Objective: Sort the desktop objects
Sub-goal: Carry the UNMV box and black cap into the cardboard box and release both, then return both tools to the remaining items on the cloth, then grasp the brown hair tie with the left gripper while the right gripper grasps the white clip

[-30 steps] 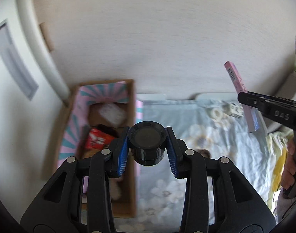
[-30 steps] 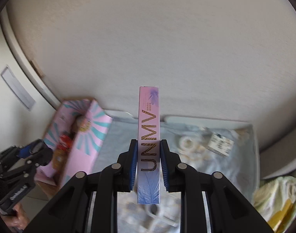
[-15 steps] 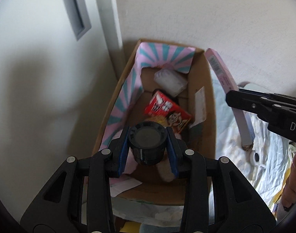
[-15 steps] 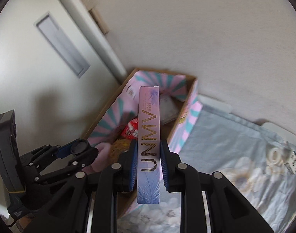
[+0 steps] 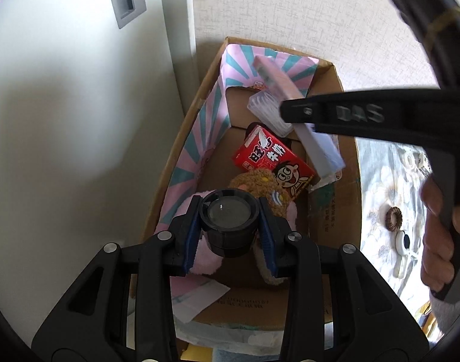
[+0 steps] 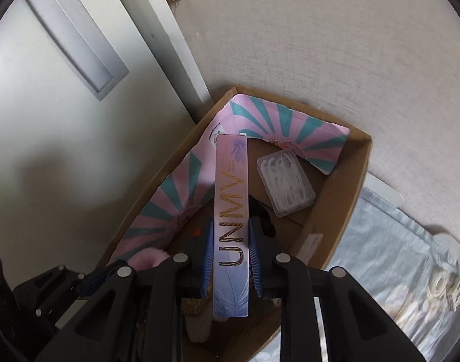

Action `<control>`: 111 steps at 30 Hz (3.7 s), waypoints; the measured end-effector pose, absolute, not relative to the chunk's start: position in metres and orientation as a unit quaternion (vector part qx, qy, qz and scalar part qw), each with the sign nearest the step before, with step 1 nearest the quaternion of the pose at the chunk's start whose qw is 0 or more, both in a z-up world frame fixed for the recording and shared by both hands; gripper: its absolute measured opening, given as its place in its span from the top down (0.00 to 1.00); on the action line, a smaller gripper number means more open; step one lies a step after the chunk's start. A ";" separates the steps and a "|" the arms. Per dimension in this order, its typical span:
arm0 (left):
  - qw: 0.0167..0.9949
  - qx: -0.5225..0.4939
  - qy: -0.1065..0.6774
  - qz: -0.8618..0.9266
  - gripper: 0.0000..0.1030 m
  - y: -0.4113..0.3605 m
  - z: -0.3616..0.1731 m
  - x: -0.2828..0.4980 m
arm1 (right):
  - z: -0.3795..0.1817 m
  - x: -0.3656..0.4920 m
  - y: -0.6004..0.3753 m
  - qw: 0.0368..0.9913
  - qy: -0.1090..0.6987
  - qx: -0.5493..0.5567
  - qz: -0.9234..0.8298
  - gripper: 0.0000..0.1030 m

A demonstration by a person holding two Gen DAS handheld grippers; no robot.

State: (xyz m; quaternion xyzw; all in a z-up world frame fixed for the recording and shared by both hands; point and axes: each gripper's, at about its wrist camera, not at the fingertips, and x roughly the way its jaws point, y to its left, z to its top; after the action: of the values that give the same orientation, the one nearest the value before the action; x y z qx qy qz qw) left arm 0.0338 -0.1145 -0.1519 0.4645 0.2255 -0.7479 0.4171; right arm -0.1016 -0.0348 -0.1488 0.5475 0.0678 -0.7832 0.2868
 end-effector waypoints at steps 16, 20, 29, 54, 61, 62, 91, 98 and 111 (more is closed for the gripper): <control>0.408 0.464 0.195 -0.762 0.01 -0.116 -0.137 0.029 | -0.148 -0.128 0.007 0.273 0.009 0.572 -0.774 0.41; 0.408 0.465 0.193 -0.762 0.01 -0.115 -0.138 0.028 | -0.140 -0.120 0.021 0.271 0.013 0.562 -0.781 0.41; 0.413 0.457 0.188 -0.765 0.01 -0.102 -0.129 0.022 | -0.128 -0.109 0.034 0.274 0.015 0.546 -0.792 0.41; 0.432 0.429 0.113 -0.786 0.01 -0.058 -0.079 -0.041 | -0.051 -0.058 0.219 0.160 -0.022 0.474 -0.865 0.41; 0.374 0.448 0.072 -0.809 0.01 -0.014 -0.083 -0.099 | -0.052 -0.028 0.295 0.103 -0.063 0.462 -0.878 0.40; 0.360 0.458 0.065 -0.810 0.01 -0.009 -0.088 -0.109 | -0.055 -0.022 0.303 0.093 -0.061 0.463 -0.879 0.40; 0.295 0.561 0.136 -0.761 0.01 0.010 -0.237 -0.209 | -0.205 0.055 0.254 0.181 0.060 0.545 -0.816 0.40; 0.292 0.566 0.148 -0.757 0.01 0.011 -0.268 -0.215 | -0.226 0.057 0.234 0.190 0.107 0.536 -0.815 0.41; 0.311 0.549 0.169 -0.757 0.17 0.012 -0.284 -0.205 | -0.238 0.056 0.232 0.192 0.107 0.539 -0.813 0.63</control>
State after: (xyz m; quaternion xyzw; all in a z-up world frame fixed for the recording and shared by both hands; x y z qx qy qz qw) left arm -0.2054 0.0118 -0.2836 0.5495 0.1689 -0.7566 0.3115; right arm 0.0561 0.2322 -0.2381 0.5393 0.1072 -0.8128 0.1925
